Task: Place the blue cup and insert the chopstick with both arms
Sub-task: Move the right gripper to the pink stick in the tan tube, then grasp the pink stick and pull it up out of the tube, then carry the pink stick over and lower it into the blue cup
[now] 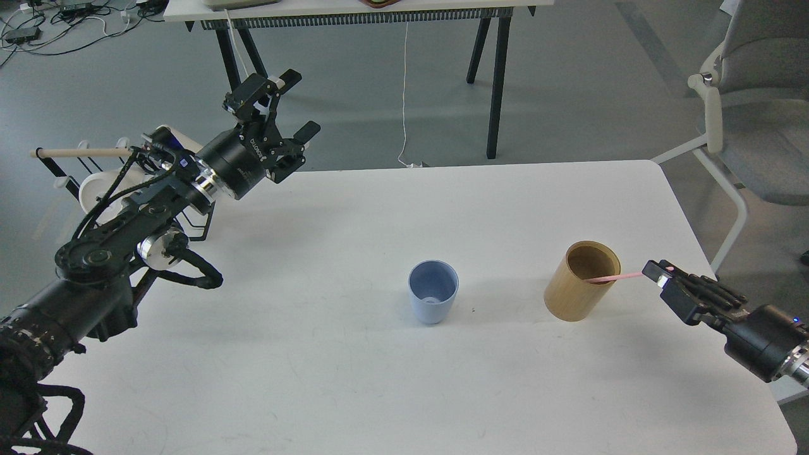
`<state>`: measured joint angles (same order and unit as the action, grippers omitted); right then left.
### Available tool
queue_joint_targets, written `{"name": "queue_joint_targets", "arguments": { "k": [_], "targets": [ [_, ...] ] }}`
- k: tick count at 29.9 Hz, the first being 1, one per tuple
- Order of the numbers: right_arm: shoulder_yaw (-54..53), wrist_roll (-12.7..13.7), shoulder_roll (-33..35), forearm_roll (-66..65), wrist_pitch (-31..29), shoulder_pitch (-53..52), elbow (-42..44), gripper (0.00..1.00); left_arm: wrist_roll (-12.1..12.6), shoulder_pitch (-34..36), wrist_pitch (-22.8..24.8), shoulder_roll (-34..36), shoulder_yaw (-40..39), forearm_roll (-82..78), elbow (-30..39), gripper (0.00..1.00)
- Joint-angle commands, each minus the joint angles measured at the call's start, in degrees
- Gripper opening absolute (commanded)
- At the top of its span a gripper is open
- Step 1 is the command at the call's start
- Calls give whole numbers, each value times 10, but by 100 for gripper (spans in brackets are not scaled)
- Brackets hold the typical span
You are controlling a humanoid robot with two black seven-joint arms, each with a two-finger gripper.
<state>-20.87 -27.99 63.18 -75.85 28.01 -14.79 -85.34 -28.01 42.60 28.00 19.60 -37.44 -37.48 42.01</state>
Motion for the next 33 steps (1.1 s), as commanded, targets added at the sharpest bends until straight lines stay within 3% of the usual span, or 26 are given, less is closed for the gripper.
{"name": "queue_joint_targets", "arguments": {
  "k": [1, 4, 19, 26, 33],
  "targets": [
    [1, 0, 0, -1, 0, 0, 0, 8, 0, -2, 0, 0, 0, -1, 0, 99],
    [0, 0, 1, -1, 0, -2, 0, 0, 0, -2, 0, 0, 0, 0, 0, 99],
    [-47, 0, 48, 20, 0, -25, -14, 0, 0, -3, 0, -1, 0, 0, 0, 99],
    [-76, 0, 95, 104, 0, -25, -92, 0, 0, -3, 0, -3, 1, -1, 0, 99],
    [-131, 0, 100, 173, 0, -26, -138, 0, 0, -3, 0, -2, 1, 0, 0, 99]
  ]
}}
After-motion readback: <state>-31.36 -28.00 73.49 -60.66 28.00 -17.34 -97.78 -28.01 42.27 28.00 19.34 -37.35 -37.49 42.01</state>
